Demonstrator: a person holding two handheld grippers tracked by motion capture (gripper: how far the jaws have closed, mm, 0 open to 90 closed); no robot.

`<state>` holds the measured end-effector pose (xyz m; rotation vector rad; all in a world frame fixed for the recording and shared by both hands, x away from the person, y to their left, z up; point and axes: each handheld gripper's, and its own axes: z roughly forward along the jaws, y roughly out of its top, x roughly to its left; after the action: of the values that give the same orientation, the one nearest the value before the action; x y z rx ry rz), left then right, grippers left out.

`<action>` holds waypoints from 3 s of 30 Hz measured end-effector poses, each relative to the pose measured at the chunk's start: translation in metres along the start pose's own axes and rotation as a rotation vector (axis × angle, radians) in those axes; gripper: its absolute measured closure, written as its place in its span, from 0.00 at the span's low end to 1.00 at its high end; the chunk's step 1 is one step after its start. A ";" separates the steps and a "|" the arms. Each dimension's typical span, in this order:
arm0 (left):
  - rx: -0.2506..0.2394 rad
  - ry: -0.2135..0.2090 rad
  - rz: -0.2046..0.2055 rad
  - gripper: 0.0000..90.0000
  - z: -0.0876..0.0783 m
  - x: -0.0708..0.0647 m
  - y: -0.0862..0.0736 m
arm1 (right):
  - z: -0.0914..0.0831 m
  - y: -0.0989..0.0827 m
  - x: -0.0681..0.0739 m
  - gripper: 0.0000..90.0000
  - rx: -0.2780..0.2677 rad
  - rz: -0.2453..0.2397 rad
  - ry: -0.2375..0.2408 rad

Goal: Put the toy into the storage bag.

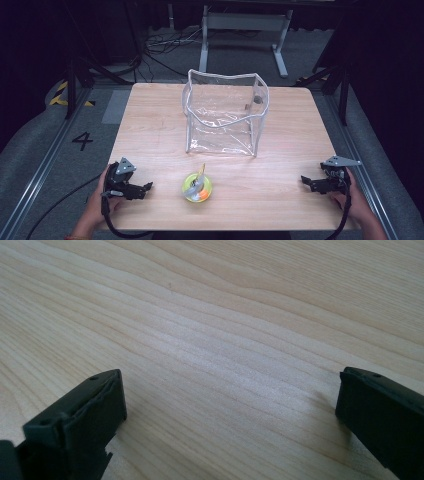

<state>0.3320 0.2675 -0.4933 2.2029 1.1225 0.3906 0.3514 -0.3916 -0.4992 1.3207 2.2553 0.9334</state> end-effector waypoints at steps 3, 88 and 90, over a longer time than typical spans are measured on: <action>0.000 0.000 0.000 0.00 0.000 0.000 0.000 | 0.000 0.000 0.000 0.00 0.001 -0.004 0.003; -0.002 0.006 -0.004 0.00 -0.001 0.000 -0.001 | -0.004 0.240 0.287 0.42 0.253 -0.857 0.457; -0.003 0.006 -0.004 0.00 -0.001 0.000 -0.001 | -0.002 0.241 0.290 0.44 0.265 -0.858 0.445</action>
<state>0.3305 0.2680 -0.4933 2.1983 1.1286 0.3969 0.3574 -0.0575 -0.3235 0.1041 2.9385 0.6439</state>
